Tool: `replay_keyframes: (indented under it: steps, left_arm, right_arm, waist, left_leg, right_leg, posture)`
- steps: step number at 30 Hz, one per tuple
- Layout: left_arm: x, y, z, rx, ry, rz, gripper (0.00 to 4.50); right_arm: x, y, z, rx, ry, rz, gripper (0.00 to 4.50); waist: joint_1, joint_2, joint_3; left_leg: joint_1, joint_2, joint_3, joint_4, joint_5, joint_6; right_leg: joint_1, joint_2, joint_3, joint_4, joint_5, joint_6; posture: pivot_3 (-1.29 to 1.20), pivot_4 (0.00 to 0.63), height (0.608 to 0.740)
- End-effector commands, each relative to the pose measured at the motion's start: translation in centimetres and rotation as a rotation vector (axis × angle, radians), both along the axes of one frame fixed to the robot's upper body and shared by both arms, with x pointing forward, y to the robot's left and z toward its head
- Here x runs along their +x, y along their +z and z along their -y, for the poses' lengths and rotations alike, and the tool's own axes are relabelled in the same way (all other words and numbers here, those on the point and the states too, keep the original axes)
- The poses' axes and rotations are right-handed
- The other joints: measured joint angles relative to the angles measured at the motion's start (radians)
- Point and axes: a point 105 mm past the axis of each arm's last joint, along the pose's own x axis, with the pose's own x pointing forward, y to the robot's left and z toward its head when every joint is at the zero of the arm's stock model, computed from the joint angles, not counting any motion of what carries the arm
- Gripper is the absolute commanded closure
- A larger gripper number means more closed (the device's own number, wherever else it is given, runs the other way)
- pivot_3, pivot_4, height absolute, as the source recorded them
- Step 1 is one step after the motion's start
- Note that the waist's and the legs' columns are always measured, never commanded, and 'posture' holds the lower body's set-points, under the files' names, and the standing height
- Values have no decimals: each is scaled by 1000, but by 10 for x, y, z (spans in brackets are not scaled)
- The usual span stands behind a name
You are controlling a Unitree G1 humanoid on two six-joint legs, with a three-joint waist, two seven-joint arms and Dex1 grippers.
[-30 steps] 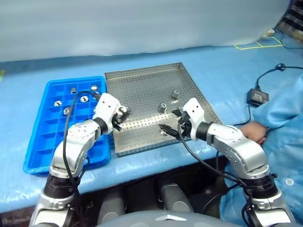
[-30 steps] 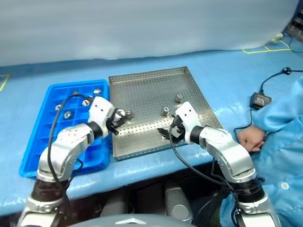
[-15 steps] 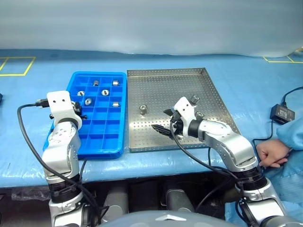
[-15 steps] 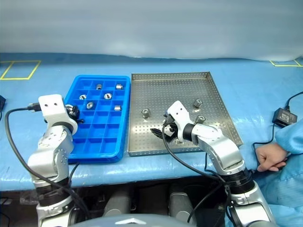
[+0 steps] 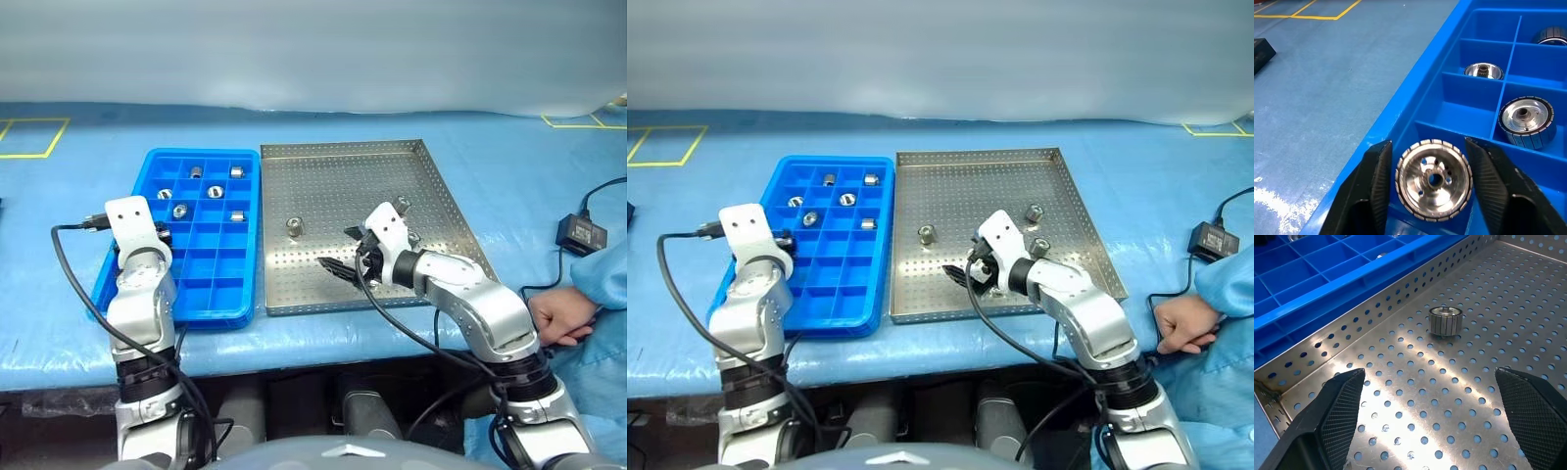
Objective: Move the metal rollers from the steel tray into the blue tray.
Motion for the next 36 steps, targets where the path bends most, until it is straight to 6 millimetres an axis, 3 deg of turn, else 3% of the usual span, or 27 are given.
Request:
replay_keyframes:
  steps: [1, 5, 7, 9, 11, 16, 21, 34, 36]
  left_arm:
    - [12, 45, 27, -56, -119, 229, 538]
    - [17, 87, 86, -117, -461, 401, 538]
    - [16, 97, 119, -107, -673, 406, 538]
    - [15, 89, 150, -60, -880, 318, 538]
    - [17, 69, 168, 37, -1018, 171, 538]
    - [31, 25, 172, 139, -1080, -84, 538]
    - [45, -2, 165, 172, -1033, -204, 538]
    - [42, -38, 159, 128, -981, -330, 538]
    - [42, -39, 158, 111, -971, -330, 907]
  right_arm:
    - [-4, 22, -5, 35, 21, 77, 0]
    - [-5, 25, -4, 39, 11, 89, 0]
    - [-5, 22, -2, 23, -7, 86, 0]
    - [-5, 19, 1, 13, -22, 81, 0]
    - [-6, 17, 2, 8, -34, 82, 0]
    - [-12, 16, 2, 23, -63, 89, 0]
    - [-16, 11, 6, 27, -109, 83, 0]
    - [-19, 10, 9, 30, -124, 71, 0]
    - [-18, 10, 7, 29, -110, 70, 0]
  waist:
    - [-1, 0, 0]
    - [-5, -1, 0]
    - [-9, -1, 0]
    - [-18, 0, 0]
    - [-30, 0, 0]
    - [-69, 0, 0]
    - [-93, 0, 0]
    - [-125, 0, 0]
    - [-127, 0, 0]
  left_leg:
    - [0, 0, 0, 0, 0, 0]
    - [-1, 0, 0, 0, 0, 0]
    - [-1, 0, 0, 0, 0, 0]
    - [-1, -1, 0, 0, 0, 0]
    - [0, -1, 0, 0, 0, 0]
    - [1, 0, 0, 0, 0, 0]
    - [0, 0, -1, -1, 0, 0]
    - [1, 0, -2, -1, 0, 0]
    - [1, 0, -3, -1, 0, 0]
  right_leg:
    - [0, 0, 0, 0, 0, 0]
    - [0, 0, 0, -1, 0, 0]
    - [0, 0, 0, -1, 0, 0]
    - [0, 0, 0, 0, 0, 0]
    - [0, 0, 0, 0, 0, 0]
    - [-1, 1, 1, 1, 0, 0]
    - [-1, 1, 1, 1, 0, 0]
    - [-2, 0, 2, 1, 0, 0]
    - [-2, 0, 2, 1, 0, 0]
  posture:
    - [-12, 150, 740]
    - [-36, 150, 740]
    - [-48, 150, 740]
    - [-66, 150, 740]
    - [-97, 150, 740]
    - [-155, 150, 740]
    - [-191, 150, 740]
    - [-197, 150, 740]
    - [-188, 150, 740]
